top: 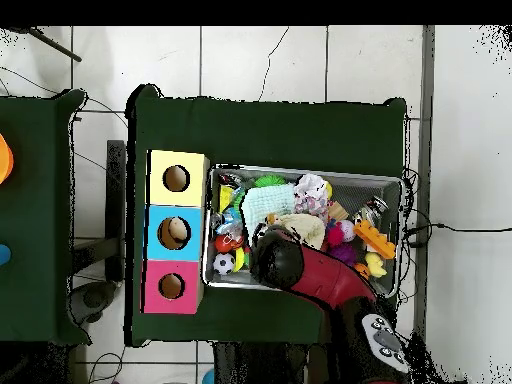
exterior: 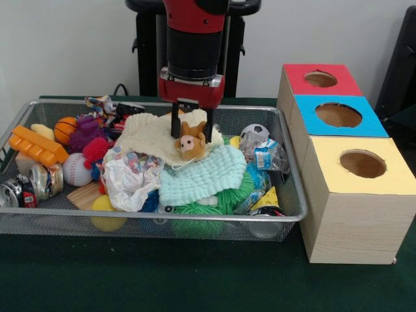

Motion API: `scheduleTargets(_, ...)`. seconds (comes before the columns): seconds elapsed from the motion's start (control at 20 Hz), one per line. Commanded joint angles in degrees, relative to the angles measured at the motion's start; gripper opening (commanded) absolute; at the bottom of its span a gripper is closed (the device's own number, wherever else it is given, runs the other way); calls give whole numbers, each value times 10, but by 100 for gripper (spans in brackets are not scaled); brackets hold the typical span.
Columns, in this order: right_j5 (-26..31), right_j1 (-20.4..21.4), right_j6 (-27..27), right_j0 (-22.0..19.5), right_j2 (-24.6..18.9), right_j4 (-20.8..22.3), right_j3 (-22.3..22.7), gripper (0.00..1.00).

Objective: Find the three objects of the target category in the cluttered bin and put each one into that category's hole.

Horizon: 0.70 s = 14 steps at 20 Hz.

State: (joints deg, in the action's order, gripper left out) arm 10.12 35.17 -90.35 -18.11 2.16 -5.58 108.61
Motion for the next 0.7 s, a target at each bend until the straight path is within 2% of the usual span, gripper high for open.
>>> scheduleTargets(0.05, -52, -47, -105, -15, -34, 1, -14, 100)
scheduleTargets(0.35, -60, -57, -101, -14, -34, 1, -20, 100)
scheduleTargets(0.4, -64, -56, -101, -16, -36, 1, -18, 0)
scheduleTargets(0.7, -39, -44, -95, -8, -30, -1, -20, 0)
